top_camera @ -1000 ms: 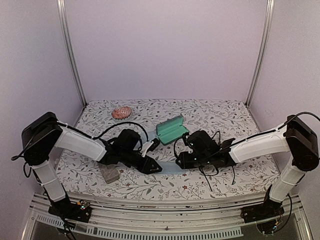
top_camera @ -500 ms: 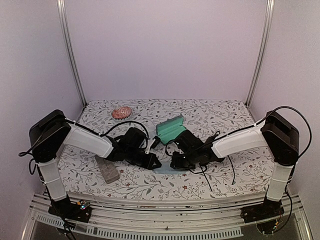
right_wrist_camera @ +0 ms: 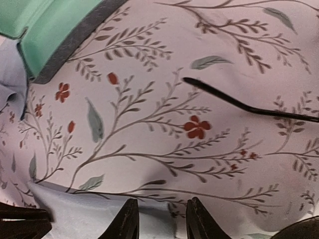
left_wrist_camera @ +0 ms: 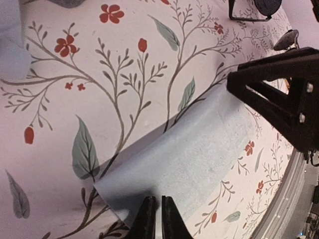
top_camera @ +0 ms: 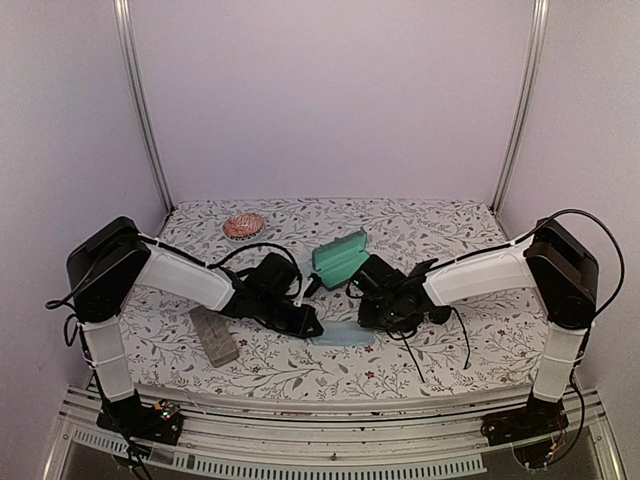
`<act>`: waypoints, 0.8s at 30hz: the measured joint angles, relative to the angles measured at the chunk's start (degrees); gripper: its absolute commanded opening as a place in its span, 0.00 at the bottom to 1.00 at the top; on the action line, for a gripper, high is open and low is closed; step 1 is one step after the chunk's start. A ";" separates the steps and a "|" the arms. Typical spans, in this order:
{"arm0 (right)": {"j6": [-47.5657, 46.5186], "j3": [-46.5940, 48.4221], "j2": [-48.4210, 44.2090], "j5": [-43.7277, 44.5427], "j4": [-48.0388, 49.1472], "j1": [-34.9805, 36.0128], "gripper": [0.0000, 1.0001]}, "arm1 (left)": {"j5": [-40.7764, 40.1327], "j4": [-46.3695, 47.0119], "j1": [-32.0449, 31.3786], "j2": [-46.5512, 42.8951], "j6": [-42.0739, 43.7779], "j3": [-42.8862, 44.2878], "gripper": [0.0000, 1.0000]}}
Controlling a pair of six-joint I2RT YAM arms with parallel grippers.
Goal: Organize the sunglasses
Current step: Fold the glasses cleaning cloth at the center of the board, then pick up the glasses cleaning cloth from the center of the board.
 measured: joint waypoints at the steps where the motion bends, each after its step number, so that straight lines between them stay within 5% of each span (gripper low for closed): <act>1: 0.31 0.22 0.00 1.27 -1.40 -0.11 0.35 | 0.17 -0.39 0.00 0.00 0.00 0.24 0.19; 5: 0.44 1.88 0.00 4.26 -7.26 -0.04 0.38 | 0.87 -1.92 0.04 -0.46 -0.57 1.25 0.44; 11: 0.52 5.95 0.00 4.98 -13.99 2.05 0.41 | -3.50 -7.54 0.04 -7.13 -4.79 1.40 0.64; 15: 1.14 7.26 0.07 3.93 -15.74 3.56 0.39 | -7.74 -10.05 -0.02 -10.82 -8.39 1.44 0.65; 24: 1.09 8.09 3.39 1.27 -16.72 4.07 0.26 | -8.39 -10.99 -0.26 -7.08 -12.22 1.20 0.49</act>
